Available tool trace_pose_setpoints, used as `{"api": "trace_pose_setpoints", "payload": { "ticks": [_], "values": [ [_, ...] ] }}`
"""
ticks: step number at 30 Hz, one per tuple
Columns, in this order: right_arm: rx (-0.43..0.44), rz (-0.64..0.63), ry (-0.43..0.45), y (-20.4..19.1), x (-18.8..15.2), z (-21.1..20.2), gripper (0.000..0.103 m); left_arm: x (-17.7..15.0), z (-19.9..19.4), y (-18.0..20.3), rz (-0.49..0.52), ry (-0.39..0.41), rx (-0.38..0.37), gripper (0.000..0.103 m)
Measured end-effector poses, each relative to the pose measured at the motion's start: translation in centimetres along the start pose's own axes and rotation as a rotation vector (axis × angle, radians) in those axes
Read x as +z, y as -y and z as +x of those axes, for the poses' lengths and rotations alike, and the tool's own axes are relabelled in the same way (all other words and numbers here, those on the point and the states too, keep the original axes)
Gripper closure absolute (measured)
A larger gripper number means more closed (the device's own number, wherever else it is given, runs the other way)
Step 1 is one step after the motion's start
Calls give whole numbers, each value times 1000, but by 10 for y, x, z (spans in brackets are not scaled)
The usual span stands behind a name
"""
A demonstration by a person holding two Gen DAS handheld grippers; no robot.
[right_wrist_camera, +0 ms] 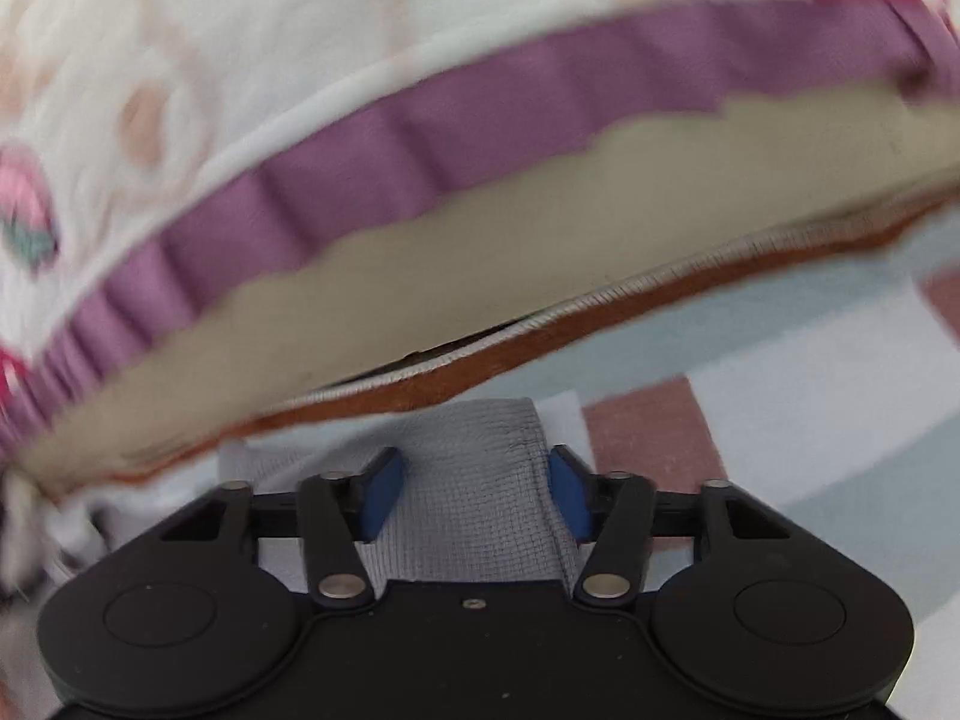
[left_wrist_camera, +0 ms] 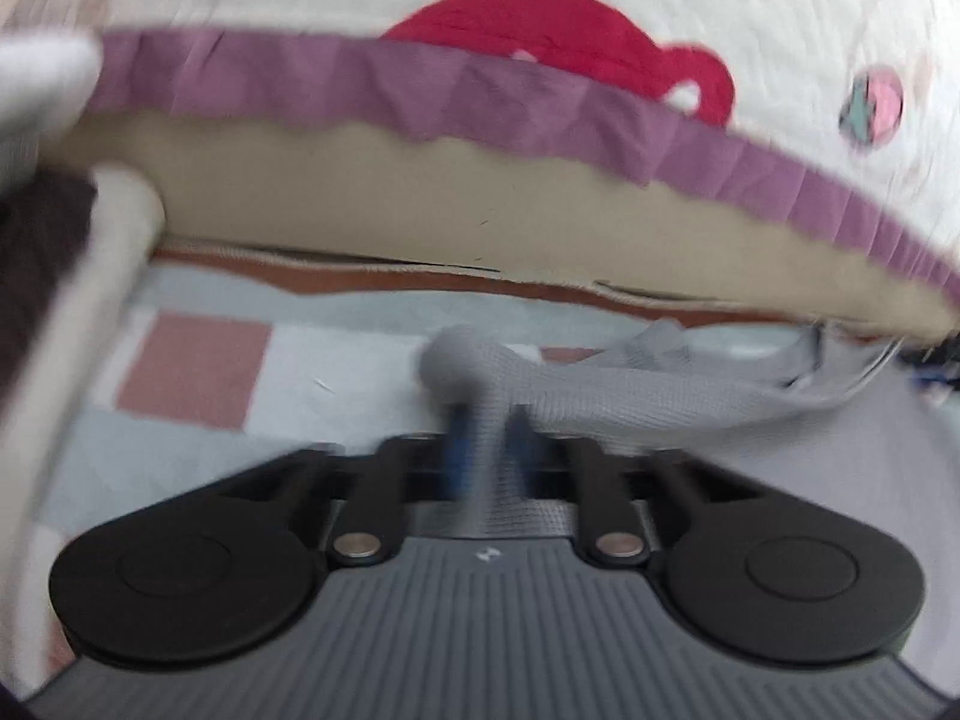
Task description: Fold clothes
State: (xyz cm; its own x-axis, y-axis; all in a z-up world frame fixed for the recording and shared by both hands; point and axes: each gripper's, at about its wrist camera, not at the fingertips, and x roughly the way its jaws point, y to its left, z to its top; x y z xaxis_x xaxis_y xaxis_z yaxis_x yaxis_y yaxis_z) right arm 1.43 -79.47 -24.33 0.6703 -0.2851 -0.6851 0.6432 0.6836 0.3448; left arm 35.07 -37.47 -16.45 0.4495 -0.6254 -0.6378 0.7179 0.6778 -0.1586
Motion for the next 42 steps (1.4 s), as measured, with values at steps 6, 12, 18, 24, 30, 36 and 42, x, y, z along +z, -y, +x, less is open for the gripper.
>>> {"api": "trace_pose_setpoints", "payload": {
  "ticks": [6,12,18,24,30,36,42],
  "values": [
    [-10,-71,125,-11,5,-15,98,2,-17,5,18,123,5,99],
    [-33,-94,159,-15,13,-18,98,6,-15,7,20,180,31,99],
    [-177,-160,114,-36,8,-7,70,0,4,16,72,33,198,78],
    [-89,-158,-12,-64,-7,-25,64,-22,-44,53,162,52,2,59],
    [10,-469,-95,-114,-62,-53,50,-62,-64,92,112,-113,-98,59],
    [-201,-526,-84,-90,-92,-57,49,-92,-78,150,309,-113,-149,59],
    [-123,-59,123,-49,-116,-184,29,-100,-106,173,144,-93,-231,48]
  ]
}}
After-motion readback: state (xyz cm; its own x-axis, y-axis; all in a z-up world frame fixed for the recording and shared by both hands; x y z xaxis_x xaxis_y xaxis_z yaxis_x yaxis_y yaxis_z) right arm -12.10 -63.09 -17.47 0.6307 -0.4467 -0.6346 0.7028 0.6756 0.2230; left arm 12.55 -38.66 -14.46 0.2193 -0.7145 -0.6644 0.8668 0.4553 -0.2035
